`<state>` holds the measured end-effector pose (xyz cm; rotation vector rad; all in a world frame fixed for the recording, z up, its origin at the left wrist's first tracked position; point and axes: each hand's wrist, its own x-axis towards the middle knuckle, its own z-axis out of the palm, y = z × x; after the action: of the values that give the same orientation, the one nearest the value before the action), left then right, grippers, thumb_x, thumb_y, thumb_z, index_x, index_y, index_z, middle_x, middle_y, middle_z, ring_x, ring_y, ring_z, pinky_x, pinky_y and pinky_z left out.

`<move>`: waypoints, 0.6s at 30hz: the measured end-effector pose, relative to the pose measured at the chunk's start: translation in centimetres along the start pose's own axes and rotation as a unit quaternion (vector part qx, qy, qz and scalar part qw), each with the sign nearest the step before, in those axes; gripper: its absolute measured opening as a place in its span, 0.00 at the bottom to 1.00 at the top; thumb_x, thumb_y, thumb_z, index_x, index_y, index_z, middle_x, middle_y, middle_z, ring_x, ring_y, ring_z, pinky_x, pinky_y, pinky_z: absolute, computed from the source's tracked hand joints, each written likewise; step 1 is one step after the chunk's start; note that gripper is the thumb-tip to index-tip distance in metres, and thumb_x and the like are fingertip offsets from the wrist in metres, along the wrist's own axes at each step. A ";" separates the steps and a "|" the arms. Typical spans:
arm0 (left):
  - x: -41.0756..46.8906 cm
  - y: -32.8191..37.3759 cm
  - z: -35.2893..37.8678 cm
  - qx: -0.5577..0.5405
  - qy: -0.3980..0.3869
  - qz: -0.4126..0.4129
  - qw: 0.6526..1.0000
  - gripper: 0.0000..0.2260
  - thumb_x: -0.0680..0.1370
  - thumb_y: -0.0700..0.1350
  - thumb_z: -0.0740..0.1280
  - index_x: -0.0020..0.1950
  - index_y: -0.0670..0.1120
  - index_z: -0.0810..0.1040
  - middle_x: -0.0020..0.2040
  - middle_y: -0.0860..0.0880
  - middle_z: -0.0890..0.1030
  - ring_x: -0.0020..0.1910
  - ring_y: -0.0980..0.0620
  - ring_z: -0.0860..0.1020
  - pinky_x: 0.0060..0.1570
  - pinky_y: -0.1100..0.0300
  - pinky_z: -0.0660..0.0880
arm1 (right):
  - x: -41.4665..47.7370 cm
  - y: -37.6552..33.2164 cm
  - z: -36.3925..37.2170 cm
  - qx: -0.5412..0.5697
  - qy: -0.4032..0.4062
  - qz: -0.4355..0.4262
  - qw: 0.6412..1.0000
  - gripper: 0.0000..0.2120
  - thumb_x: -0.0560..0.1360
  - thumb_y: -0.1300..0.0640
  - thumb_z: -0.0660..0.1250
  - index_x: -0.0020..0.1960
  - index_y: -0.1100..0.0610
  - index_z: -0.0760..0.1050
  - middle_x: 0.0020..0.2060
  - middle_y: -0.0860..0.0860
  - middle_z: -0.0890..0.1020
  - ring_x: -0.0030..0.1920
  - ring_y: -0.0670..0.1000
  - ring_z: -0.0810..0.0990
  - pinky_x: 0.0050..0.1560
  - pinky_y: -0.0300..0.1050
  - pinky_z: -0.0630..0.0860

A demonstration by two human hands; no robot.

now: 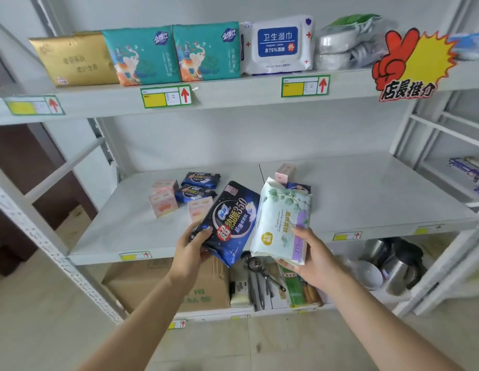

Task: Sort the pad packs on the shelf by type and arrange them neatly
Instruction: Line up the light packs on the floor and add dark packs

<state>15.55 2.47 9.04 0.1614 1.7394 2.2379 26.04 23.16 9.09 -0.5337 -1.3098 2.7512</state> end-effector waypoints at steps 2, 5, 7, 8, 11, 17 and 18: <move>-2.9 0.1 -0.7 -0.012 0.012 0.000 1.000 0.05 0.78 0.38 0.61 0.50 0.44 0.76 0.43 0.46 0.81 0.39 0.51 0.80 0.33 0.63 0.77 | -2.3 1.4 0.6 0.023 -0.013 -0.002 1.000 0.38 0.50 0.51 0.80 0.57 0.53 0.72 0.46 0.55 0.84 0.49 0.58 0.80 0.38 0.52 0.81; -6.9 0.2 -2.3 -0.035 0.039 -0.010 0.999 0.05 0.78 0.39 0.62 0.47 0.44 0.76 0.42 0.46 0.81 0.39 0.51 0.80 0.35 0.60 0.78 | -5.6 3.8 1.7 0.043 -0.012 0.011 0.999 0.38 0.44 0.48 0.82 0.52 0.53 0.76 0.46 0.55 0.84 0.50 0.58 0.80 0.46 0.56 0.79; -9.2 0.1 -3.5 -0.044 0.053 -0.012 0.998 0.05 0.78 0.38 0.62 0.47 0.44 0.77 0.42 0.47 0.82 0.41 0.50 0.80 0.39 0.58 0.77 | -7.6 5.2 2.5 0.051 -0.003 0.014 0.999 0.23 0.59 0.44 0.74 0.51 0.52 0.77 0.47 0.55 0.84 0.50 0.58 0.79 0.50 0.57 0.76; -10.3 0.2 -4.2 -0.046 0.057 -0.011 0.997 0.05 0.78 0.38 0.62 0.47 0.44 0.77 0.41 0.47 0.83 0.41 0.50 0.80 0.41 0.57 0.77 | -8.6 5.9 3.0 0.053 0.010 0.016 0.998 0.18 0.66 0.42 0.67 0.51 0.51 0.77 0.47 0.55 0.83 0.51 0.59 0.79 0.52 0.58 0.74; -13.0 0.5 -6.7 -0.053 0.073 -0.011 0.996 0.05 0.78 0.39 0.62 0.46 0.44 0.77 0.39 0.49 0.83 0.39 0.51 0.80 0.43 0.56 0.76 | -10.6 7.9 4.3 0.045 0.036 0.025 0.998 0.17 0.74 0.40 0.57 0.52 0.50 0.77 0.47 0.53 0.83 0.52 0.58 0.78 0.54 0.58 0.73; -15.9 1.1 -13.0 -0.074 0.117 -0.026 0.990 0.05 0.79 0.41 0.62 0.49 0.44 0.77 0.48 0.43 0.81 0.47 0.47 0.79 0.53 0.51 0.74 | -12.7 12.9 8.3 -0.013 0.068 0.036 0.997 0.14 0.73 0.43 0.62 0.51 0.50 0.77 0.48 0.53 0.83 0.50 0.55 0.79 0.49 0.54 0.75; -16.2 1.2 -14.3 -0.073 0.122 -0.030 0.989 0.05 0.78 0.41 0.63 0.50 0.43 0.77 0.50 0.42 0.81 0.48 0.46 0.79 0.55 0.49 0.74 | -13.0 13.9 9.1 -0.019 0.082 0.040 0.996 0.13 0.73 0.44 0.62 0.50 0.51 0.77 0.48 0.53 0.82 0.49 0.55 0.80 0.50 0.54 0.75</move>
<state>26.86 -15.94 7.98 -0.2032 1.6604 2.4134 36.68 5.01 7.55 -0.8131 -1.3332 2.6801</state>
